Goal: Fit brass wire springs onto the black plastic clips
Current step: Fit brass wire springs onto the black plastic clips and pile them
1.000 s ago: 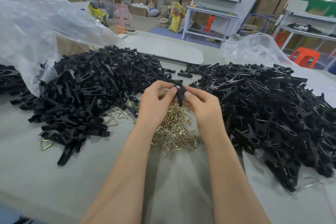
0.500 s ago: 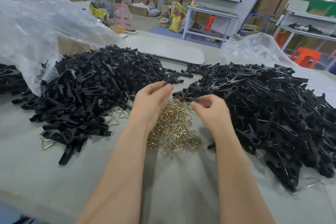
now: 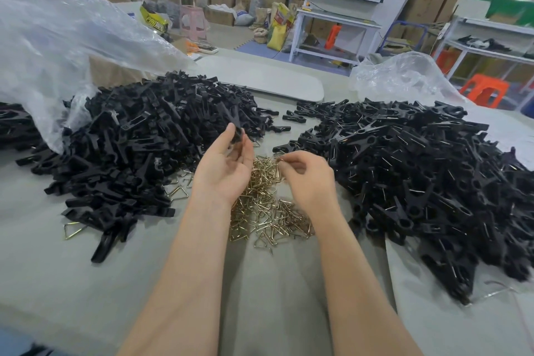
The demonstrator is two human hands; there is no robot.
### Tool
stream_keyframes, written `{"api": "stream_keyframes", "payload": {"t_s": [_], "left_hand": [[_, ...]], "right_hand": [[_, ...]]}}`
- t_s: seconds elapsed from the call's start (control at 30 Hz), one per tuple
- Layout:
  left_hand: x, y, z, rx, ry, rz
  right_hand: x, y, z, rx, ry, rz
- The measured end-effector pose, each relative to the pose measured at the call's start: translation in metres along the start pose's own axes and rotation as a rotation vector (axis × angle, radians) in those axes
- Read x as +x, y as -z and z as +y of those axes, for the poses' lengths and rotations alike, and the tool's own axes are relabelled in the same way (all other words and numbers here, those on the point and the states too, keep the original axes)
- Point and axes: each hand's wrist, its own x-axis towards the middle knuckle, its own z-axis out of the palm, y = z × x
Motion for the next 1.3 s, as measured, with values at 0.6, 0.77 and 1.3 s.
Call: {"api": "stream_keyframes", "payload": {"t_s": [0.6, 0.77, 1.3], "left_hand": [[0.006, 0.004, -0.019, 1.170, -0.478, 0.065], [0.007, 0.004, -0.020, 1.221, -0.493, 0.076], [0.007, 0.005, -0.018, 1.245, -0.498, 0.071]], "right_hand": [[-0.002, 0.007, -0.004, -0.174, 0.076, -0.191], [-0.001, 0.005, -0.003, 0.112, 0.024, -0.015], [-0.001, -0.004, 0.006, -0.435, -0.082, -0.304]]}}
